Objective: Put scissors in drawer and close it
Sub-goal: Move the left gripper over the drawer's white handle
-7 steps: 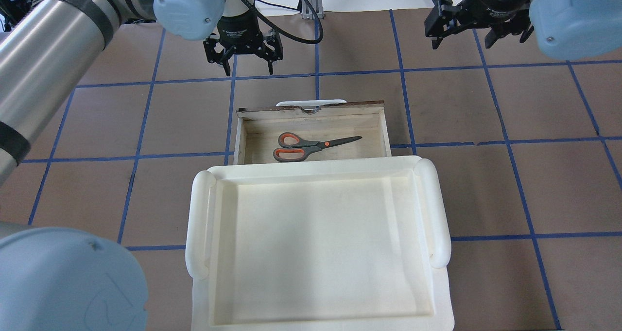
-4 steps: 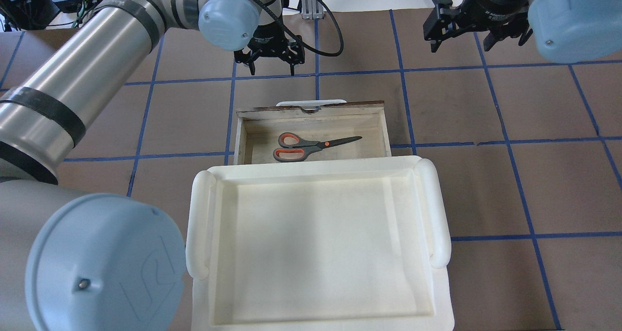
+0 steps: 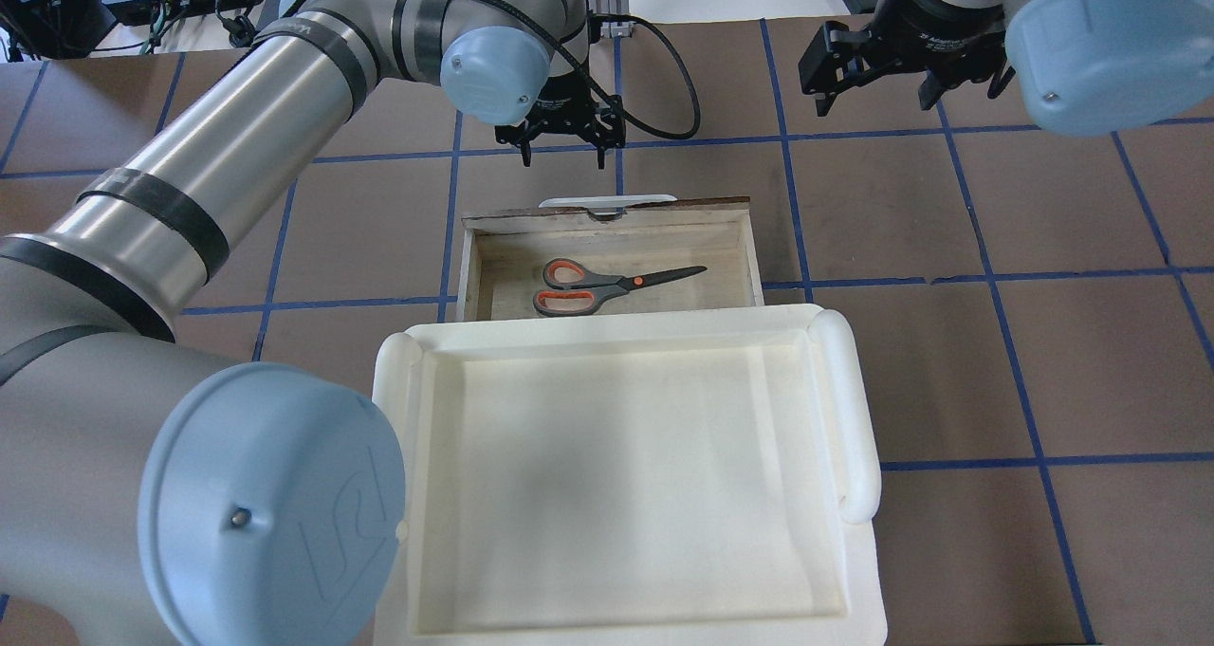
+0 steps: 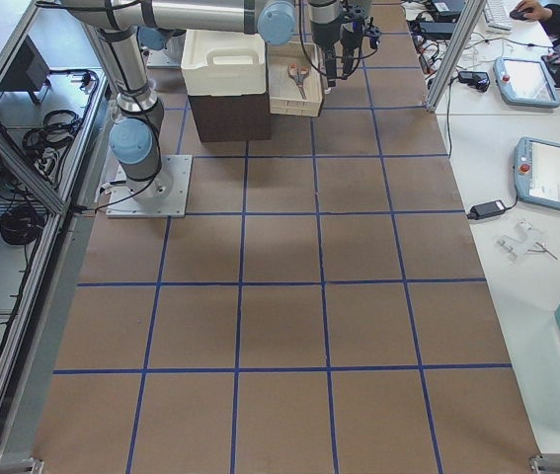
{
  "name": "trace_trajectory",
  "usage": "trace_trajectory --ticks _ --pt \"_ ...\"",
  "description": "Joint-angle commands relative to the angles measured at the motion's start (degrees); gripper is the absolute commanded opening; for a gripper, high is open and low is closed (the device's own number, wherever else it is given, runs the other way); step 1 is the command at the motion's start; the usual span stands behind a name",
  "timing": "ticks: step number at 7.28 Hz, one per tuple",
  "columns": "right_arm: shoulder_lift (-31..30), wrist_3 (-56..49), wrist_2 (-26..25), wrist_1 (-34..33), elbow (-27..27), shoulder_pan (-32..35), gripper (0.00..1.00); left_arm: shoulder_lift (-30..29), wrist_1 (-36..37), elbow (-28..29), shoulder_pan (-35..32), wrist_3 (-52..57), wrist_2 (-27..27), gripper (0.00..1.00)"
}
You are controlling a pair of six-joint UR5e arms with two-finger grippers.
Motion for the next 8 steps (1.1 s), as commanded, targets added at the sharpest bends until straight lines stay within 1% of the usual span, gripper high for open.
trace_trajectory --ticks 1,2,4,5,6,8 --pt "0.3 -4.2 -0.5 0.0 0.0 0.0 1.0 -0.2 -4.2 0.0 -1.0 -0.5 -0.1 1.0" --pt "0.4 -4.3 -0.6 -0.1 0.0 0.0 1.0 0.1 -5.1 -0.1 -1.1 -0.5 -0.1 1.0" --pt "0.5 -4.1 -2.4 0.0 0.0 0.0 1.0 0.8 -9.1 0.0 -1.1 -0.5 -0.1 1.0" --pt "0.5 -3.3 -1.7 -0.1 0.0 0.0 1.0 0.8 -9.2 0.0 -1.2 -0.5 -0.2 1.0" --pt "0.2 -3.3 -2.3 0.2 0.1 0.0 1.0 1.0 -9.6 -0.1 -1.3 -0.5 -0.2 1.0" --pt "0.4 -3.3 -2.3 -0.1 0.1 0.0 1.0 1.9 -12.9 -0.1 -1.1 -0.5 -0.2 1.0"
